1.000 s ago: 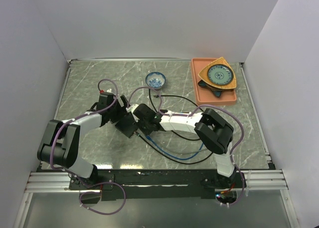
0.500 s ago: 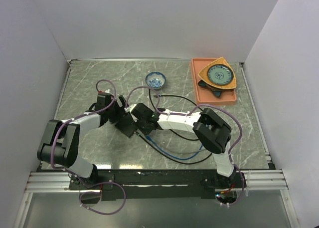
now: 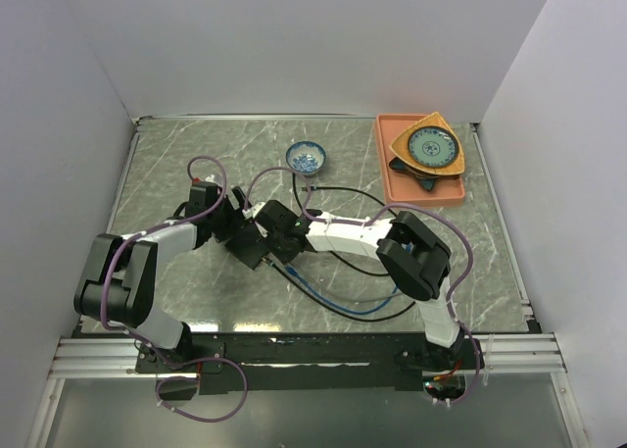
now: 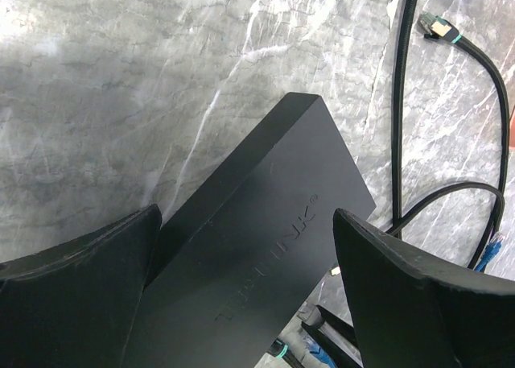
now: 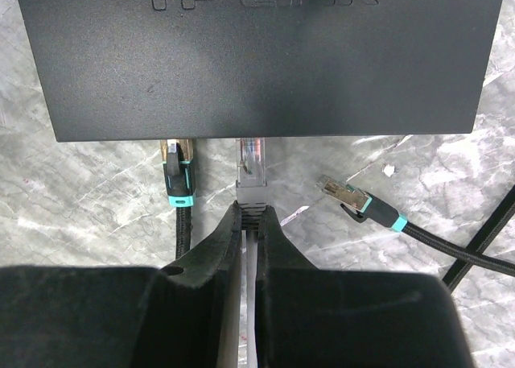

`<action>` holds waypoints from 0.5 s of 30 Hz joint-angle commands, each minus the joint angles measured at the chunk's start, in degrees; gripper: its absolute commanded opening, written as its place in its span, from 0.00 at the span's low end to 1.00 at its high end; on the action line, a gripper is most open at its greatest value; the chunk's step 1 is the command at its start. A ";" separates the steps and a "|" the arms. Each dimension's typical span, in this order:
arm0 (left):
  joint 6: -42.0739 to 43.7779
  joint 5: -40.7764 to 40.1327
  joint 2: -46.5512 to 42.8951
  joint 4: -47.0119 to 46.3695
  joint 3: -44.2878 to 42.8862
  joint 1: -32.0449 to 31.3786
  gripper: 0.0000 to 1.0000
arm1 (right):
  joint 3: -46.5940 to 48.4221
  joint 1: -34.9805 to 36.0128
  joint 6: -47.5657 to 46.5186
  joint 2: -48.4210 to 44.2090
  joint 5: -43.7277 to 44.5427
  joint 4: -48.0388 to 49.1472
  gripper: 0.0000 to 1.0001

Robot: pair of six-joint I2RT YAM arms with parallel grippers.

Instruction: Insert the plug into the switch port

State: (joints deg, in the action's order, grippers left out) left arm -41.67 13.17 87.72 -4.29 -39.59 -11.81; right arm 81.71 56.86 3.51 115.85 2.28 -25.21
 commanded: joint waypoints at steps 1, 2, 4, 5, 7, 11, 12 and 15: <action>-1.75 6.78 -0.10 -4.05 -0.40 -1.02 0.96 | 0.91 0.09 -0.52 3.06 -1.32 -0.54 0.00; -1.83 6.87 -0.10 -4.49 -0.48 -1.02 0.96 | 0.99 0.27 -0.52 3.06 -1.40 -0.54 0.00; -2.10 7.48 0.08 -4.76 -0.31 -1.02 0.96 | 1.26 0.27 -0.52 3.68 -1.32 -0.98 0.00; -2.19 7.57 0.17 -4.84 -0.31 -1.02 0.96 | 1.60 0.18 -0.52 3.85 -1.32 -1.33 0.00; -2.10 7.57 0.08 -4.93 -0.31 -1.02 0.96 | 1.78 0.35 -0.43 4.29 -1.49 -1.33 0.00; -2.10 7.92 -0.01 -5.20 -0.13 -1.02 0.96 | 2.83 0.36 -0.61 5.17 -1.67 -2.38 0.00; -2.01 7.92 -0.01 -4.94 -0.13 -1.02 0.96 | 3.10 0.36 -0.52 5.52 -1.67 -2.65 0.00; -1.92 7.84 -0.62 -5.20 0.04 -0.93 0.96 | 3.80 0.27 -0.87 6.14 -1.84 -3.97 0.00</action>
State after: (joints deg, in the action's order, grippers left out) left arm -42.50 13.17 88.33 -5.87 -39.55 -11.07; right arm 83.96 56.86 3.53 117.43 2.00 -26.04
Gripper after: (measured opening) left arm 0.956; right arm 0.093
